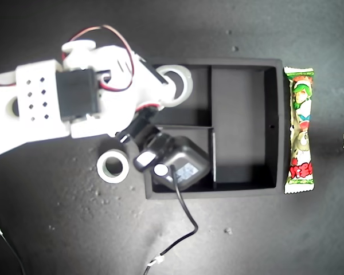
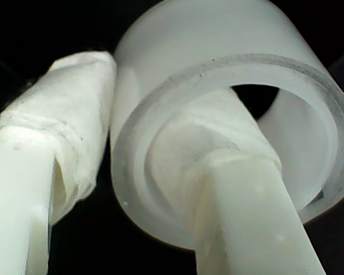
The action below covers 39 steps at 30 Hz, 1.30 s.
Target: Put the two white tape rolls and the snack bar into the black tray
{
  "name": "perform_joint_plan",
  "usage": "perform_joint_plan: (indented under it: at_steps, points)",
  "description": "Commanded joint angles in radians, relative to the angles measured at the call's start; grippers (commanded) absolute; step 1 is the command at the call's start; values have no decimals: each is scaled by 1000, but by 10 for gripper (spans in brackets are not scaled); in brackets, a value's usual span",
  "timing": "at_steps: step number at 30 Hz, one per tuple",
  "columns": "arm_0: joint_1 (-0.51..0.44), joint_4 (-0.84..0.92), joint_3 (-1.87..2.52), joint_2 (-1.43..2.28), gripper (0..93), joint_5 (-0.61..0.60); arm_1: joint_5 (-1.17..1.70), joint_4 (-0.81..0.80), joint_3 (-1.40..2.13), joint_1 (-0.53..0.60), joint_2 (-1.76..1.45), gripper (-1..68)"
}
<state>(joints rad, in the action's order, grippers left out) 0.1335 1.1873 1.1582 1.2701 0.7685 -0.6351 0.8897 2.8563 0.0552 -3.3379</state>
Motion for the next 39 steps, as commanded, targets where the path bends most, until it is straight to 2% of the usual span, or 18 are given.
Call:
perform_joint_plan:
  at_steps: [1, 5, 9, 13, 17, 21, 25, 29, 39]
  points:
    - [0, 26, -78, 12, 97, 3, -32, 35, -54, -35, 5, 73]
    - [-43, 83, -153, -3, 179, 2, -52, 71, -61, -52, 5, 73]
    - [-54, 129, -198, -11, 183, 20, -35, 71, -60, -54, 5, 83]
    - [-23, 213, -207, 35, 160, 69, 91, 72, -77, -54, 51, 123]
    - [20, 333, -167, 158, 137, 158, 186, 41, -184, -44, 249, 136]
    - [54, 342, 55, 443, 138, 224, 232, 57, -351, -17, 535, 156]
    - [20, 328, 255, 661, 145, 268, 256, 106, -506, 15, 822, 163]
    - [-86, 202, 502, 825, 149, 334, 268, 120, -620, 32, 1063, 161]
    - [-327, -328, 1048, 956, 152, 492, 318, 144, -856, 14, 1511, 179]
